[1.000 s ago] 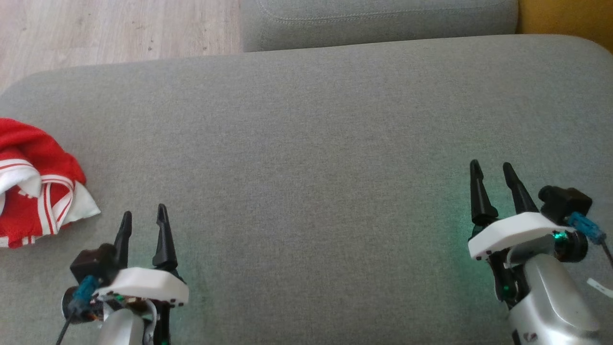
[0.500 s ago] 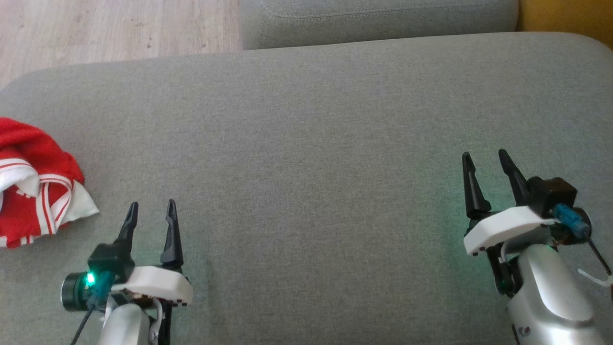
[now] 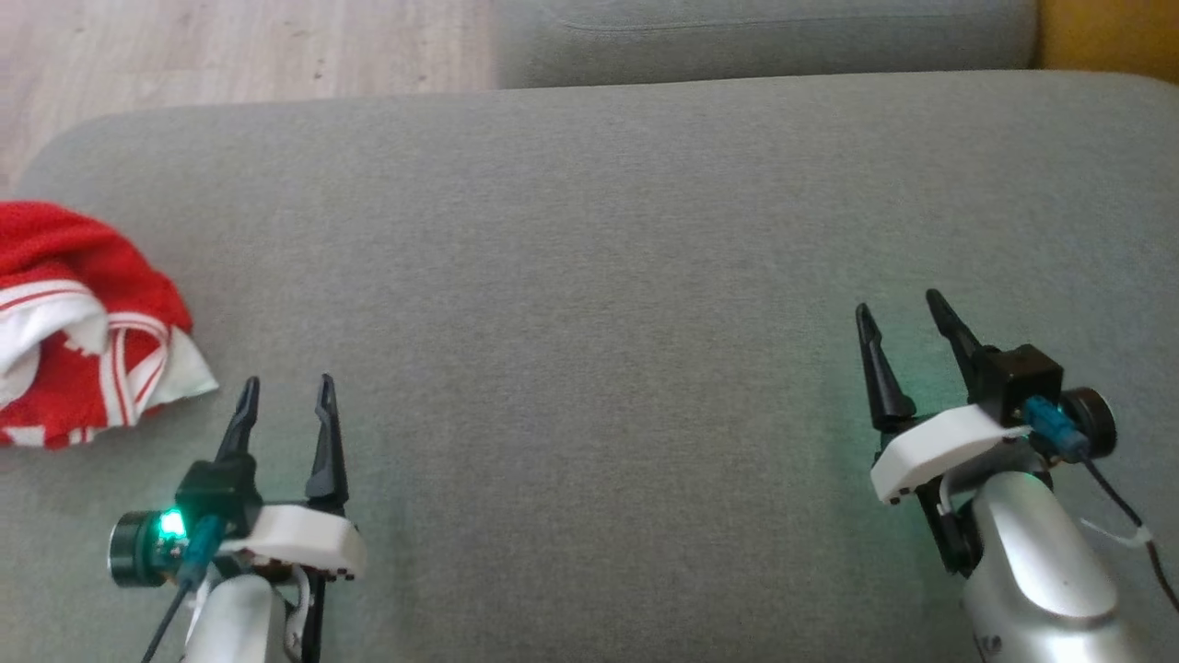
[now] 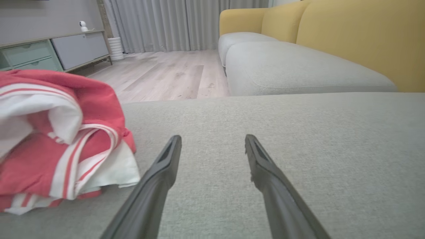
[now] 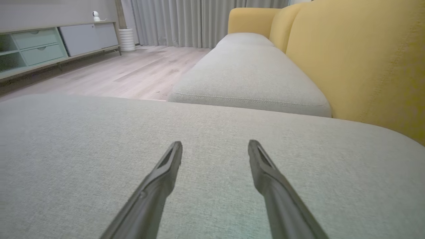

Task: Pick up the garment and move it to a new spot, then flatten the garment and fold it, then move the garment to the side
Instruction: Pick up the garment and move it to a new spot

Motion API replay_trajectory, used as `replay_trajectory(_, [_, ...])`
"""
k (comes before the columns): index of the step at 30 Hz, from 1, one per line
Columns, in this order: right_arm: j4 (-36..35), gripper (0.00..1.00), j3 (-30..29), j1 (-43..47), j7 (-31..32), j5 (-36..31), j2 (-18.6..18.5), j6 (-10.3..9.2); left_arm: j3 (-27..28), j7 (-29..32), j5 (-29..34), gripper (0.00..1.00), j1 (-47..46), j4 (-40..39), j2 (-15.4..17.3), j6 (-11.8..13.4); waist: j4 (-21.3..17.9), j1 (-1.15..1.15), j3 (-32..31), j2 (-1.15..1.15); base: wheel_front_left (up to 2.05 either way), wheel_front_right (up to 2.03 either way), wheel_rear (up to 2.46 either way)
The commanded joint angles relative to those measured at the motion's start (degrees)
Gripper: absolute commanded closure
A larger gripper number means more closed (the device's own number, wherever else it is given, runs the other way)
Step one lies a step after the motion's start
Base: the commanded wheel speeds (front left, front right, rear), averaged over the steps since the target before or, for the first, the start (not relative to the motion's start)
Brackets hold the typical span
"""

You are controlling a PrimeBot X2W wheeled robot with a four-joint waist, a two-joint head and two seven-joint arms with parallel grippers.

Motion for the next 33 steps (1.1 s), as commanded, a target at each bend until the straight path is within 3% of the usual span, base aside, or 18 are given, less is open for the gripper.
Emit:
replay_trajectory(1, [-1.49, 0.0, 1.82, -2.51, -0.78, 0.37, -0.32, 0.44, 2.52, -0.7, 0.1, 0.0, -1.9, -1.53, 0.65, 0.45, 1.34, 0.0, 0.02, 0.0, 0.0, 0.0, 0.0])
replay_trajectory(19, [-0.84, 0.0, 7.72, -1.49, -0.78, 2.96, 0.27, 0.44, 8.47, -0.7, -1.35, 0.0, 1.95, -2.9, -0.25, 0.49, 18.08, 0.0, 0.12, 0.0, 0.0, 0.0, 0.0])
replay_trajectory(20, [-0.8, 0.0, 8.12, -1.48, -0.78, 3.08, 0.34, 0.44, 7.55, -0.7, -0.89, 0.58, 2.3, -2.39, -0.15, -0.41, 18.88, 0.0, 0.13, 0.0, 0.0, 0.0, 0.0])
replay_trajectory(21, [-0.72, 0.0, 8.56, -1.55, -0.78, 3.23, 0.43, 0.44, 6.57, -0.7, -0.43, 0.75, 2.28, -2.22, -0.19, -0.95, 19.53, 0.0, 0.21, 0.0, 0.0, 0.0, 0.0])
replay_trajectory(22, [-0.63, 0.0, 8.97, -1.68, -0.78, 3.42, 0.52, 0.44, 6.45, -0.7, -1.05, 0.56, 2.18, -2.33, -0.36, -1.28, 20.07, 0.0, 0.33, 0.0, 0.0, 0.0, 0.0])
replay_trajectory(24, [-0.6, 0.0, 9.68, -2.06, -0.78, 3.73, 0.56, 0.44, 6.12, -0.7, -1.7, 0.0, 1.28, -3.69, -0.59, -1.72, 20.95, 0.0, 0.65, 0.0, 0.0, 0.0, 0.0])
replay_trajectory(33, [-0.14, 0.0, 12.1, -2.98, -0.78, 4.99, 0.39, 0.44, 5.22, -0.7, -2.52, 0.0, -3.97, -1.96, -0.81, -2.97, 20.89, 0.0, 2.43, 0.0, 0.0, 0.0, 0.0])
